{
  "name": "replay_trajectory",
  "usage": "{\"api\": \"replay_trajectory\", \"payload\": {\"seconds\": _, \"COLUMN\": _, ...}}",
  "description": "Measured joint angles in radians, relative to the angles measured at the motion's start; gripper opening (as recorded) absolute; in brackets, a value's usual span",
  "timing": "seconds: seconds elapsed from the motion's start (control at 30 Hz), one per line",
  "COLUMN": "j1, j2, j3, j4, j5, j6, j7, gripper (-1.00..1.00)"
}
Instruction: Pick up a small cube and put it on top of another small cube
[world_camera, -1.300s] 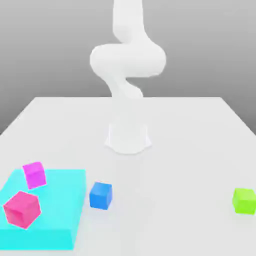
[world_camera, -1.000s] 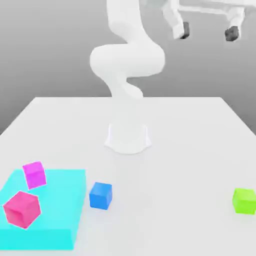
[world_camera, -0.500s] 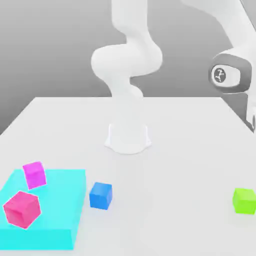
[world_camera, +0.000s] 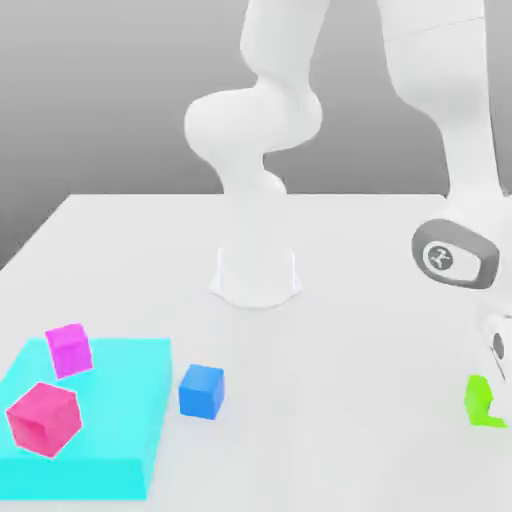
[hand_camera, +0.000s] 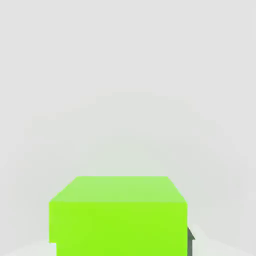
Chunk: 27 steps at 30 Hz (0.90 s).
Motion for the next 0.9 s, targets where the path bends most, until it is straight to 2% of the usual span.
{"api": "replay_trajectory", "payload": {"seconds": 0.13, "j1": -0.03, "j2": -0.134, "j3": 0.037, "j4": -0.03, "j5": 0.062, "j6": -0.102, "j7": -0.048, "gripper": -1.0}}
{"api": "replay_trajectory", "payload": {"seconds": 0.17, "j1": -0.053, "j2": -0.171, "j3": 0.019, "j4": -0.05, "j5": 0.066, "j6": -0.116, "j7": -0.059, "gripper": -1.0}}
{"api": "replay_trajectory", "payload": {"seconds": 0.3, "j1": -0.166, "j2": -0.302, "j3": -0.092, "j4": -0.149, "j5": 0.056, "j6": -0.14, "j7": -0.091, "gripper": -1.0}}
{"api": "replay_trajectory", "payload": {"seconds": 0.43, "j1": -0.391, "j2": -0.449, "j3": -0.207, "j4": -0.271, "j5": 0.032, "j6": -0.161, "j7": -0.128, "gripper": -1.0}}
{"api": "replay_trajectory", "payload": {"seconds": 0.63, "j1": -0.573, "j2": -0.65, "j3": -0.381, "j4": -0.456, "j5": 0.018, "j6": -0.18, "j7": -0.194, "gripper": -1.0}}
{"api": "replay_trajectory", "payload": {"seconds": 0.9, "j1": -0.546, "j2": -0.465, "j3": -0.433, "j4": -0.477, "j5": 0.144, "j6": 0.022, "j7": -0.291, "gripper": -1.0}}
